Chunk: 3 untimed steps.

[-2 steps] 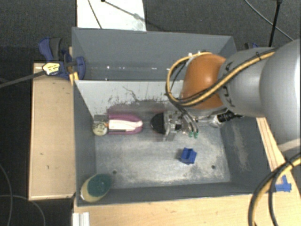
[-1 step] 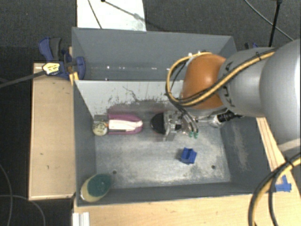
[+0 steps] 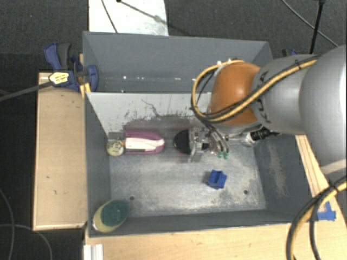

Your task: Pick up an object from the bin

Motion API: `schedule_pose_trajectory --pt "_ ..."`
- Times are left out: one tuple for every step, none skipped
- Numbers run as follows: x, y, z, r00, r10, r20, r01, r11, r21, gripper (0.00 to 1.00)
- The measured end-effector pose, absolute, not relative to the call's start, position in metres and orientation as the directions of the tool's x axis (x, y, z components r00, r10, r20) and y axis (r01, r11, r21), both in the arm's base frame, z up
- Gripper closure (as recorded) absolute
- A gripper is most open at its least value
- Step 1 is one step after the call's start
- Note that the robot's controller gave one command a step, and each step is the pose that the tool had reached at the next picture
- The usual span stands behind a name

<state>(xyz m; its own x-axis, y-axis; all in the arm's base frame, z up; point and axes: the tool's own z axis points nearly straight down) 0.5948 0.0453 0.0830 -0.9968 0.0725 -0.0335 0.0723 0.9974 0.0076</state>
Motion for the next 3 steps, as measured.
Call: schedule_pose_trajectory --pt "0.5948 0.0453 0.0830 -0.997 0.072 -0.033 0.072 0.997 0.008 1.00" --pt "0.5947 0.0453 0.0830 -0.997 0.072 -0.033 0.072 0.997 0.008 1.00" --pt "0.5945 0.0454 0.0830 -0.997 0.072 -0.033 0.071 0.997 0.007 1.00"
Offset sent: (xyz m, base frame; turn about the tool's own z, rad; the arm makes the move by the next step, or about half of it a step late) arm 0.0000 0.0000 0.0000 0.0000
